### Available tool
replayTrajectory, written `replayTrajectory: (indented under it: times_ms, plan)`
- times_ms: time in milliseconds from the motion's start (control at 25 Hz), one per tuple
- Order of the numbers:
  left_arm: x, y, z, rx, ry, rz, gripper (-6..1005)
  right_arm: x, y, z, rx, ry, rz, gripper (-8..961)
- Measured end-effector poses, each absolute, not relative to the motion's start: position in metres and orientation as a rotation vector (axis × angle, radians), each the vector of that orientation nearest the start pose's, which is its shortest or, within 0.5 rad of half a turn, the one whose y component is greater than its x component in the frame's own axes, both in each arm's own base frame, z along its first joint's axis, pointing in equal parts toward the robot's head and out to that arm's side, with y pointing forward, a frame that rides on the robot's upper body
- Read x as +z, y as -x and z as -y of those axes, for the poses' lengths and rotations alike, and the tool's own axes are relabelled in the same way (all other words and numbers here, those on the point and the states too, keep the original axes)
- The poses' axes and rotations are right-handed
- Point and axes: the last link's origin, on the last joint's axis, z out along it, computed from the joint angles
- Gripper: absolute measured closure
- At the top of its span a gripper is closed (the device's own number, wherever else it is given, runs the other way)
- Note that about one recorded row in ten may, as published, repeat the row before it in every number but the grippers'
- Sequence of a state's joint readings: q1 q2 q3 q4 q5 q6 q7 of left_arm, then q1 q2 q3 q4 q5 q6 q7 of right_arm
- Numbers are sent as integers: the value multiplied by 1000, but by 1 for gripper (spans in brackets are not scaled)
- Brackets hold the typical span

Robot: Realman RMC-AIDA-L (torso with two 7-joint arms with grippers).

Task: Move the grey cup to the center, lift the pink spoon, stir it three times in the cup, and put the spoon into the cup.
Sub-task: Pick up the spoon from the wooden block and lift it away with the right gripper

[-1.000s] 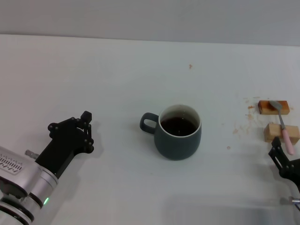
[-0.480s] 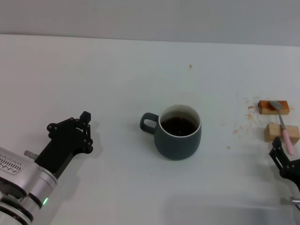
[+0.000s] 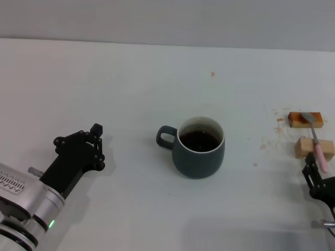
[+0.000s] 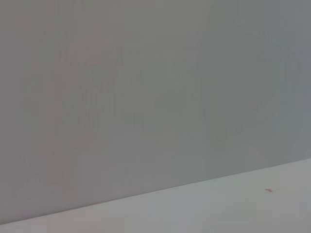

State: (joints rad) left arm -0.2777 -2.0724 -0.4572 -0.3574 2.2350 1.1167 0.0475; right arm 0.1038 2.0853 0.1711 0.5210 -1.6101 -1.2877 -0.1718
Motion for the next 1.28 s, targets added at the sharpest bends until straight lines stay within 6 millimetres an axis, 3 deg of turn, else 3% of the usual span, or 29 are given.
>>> replayTrajectory:
  times_ms: [160,360,600,1280]
  plan:
    - [-87,313,-262,-606,1934,465,1001,-83,-341,-195,572,1535,-799,429]
    - [-87,313,-262,-605,1934,465,1001,-83,-341,-195,571,1532,-802,430]
    - [-87,313,-262,-604,1934,465,1001,-83,-339,-196,578,1536,-801,652]
    - [-87,314,-262,-601,1934,465,1001,-85,-338,-197,580,1553,-799,698]
